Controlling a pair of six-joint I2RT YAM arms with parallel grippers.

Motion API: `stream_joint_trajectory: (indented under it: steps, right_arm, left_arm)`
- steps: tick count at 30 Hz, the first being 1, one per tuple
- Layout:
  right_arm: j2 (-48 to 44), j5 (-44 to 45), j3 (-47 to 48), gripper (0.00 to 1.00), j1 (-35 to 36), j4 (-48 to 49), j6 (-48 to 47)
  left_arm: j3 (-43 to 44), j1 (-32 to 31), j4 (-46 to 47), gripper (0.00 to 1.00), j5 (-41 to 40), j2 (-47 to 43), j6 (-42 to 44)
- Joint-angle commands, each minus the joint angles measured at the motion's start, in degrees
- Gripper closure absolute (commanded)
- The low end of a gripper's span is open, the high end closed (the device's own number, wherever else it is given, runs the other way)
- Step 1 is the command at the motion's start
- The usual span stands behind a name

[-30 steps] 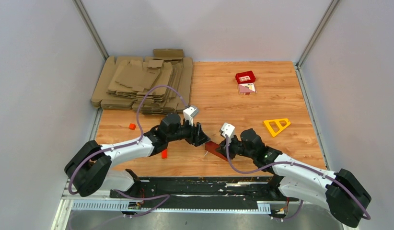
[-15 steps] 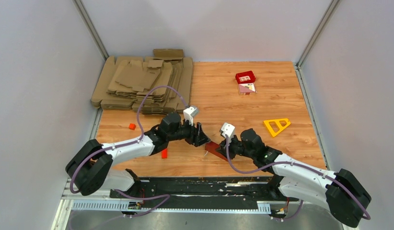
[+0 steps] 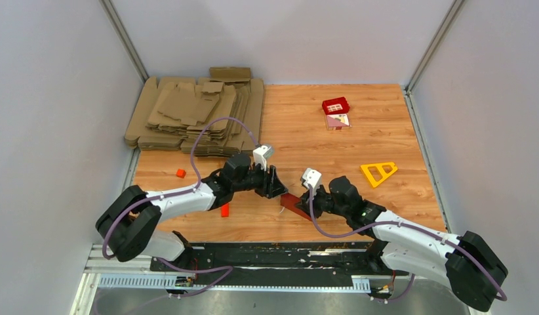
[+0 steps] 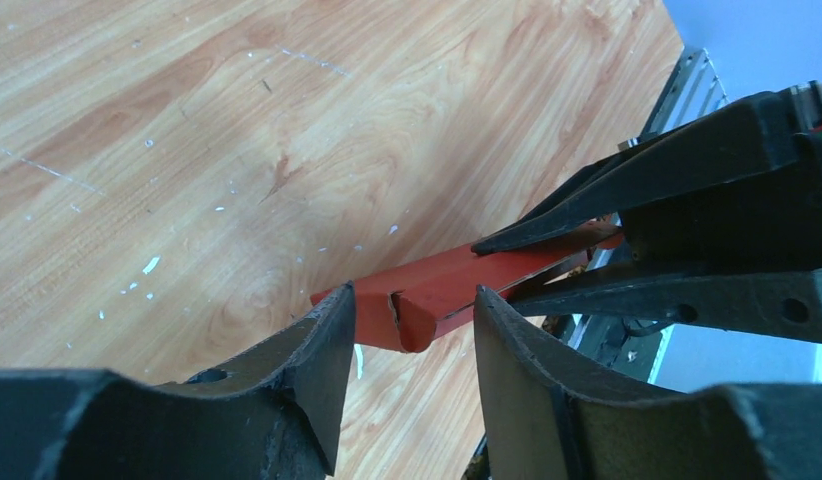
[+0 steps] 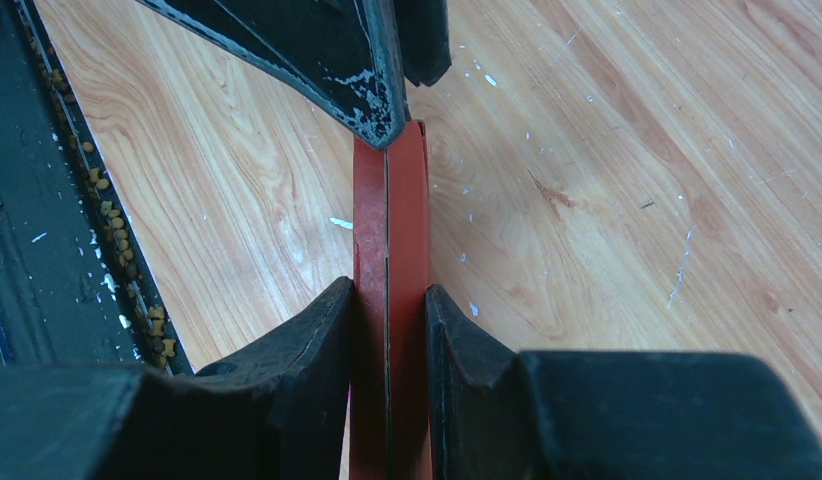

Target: Fold the paper box

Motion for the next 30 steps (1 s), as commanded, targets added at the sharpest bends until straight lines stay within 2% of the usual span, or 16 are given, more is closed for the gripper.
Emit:
stream_joint_trajectory:
  steps: [1,11,22,30]
  right_arm:
    - [0.0,0.4,1.5,0.75,-0.1,0.1,0.5]
    - [0.3,0.9,1.6,0.73,-0.1,0.3,0.6]
    - [-0.2,1.1,2.6,0.65,-0.1,-1.0,0.3]
    - [-3.8,1.4,3.4,0.43,-0.1,-3.5,0.3]
  left_arm:
    - [-0.4,0.3,3.0,0.47,0.3,1.3,-1.3]
    - [-5.5,0.3,5.9,0.64,-0.2,1.9,-2.1]
    - [-6.0,0.3,6.9,0.66,-0.2,3.4,-2.1]
    - [-5.2,0.3,3.2,0.64,-2.0,2.2,-0.3]
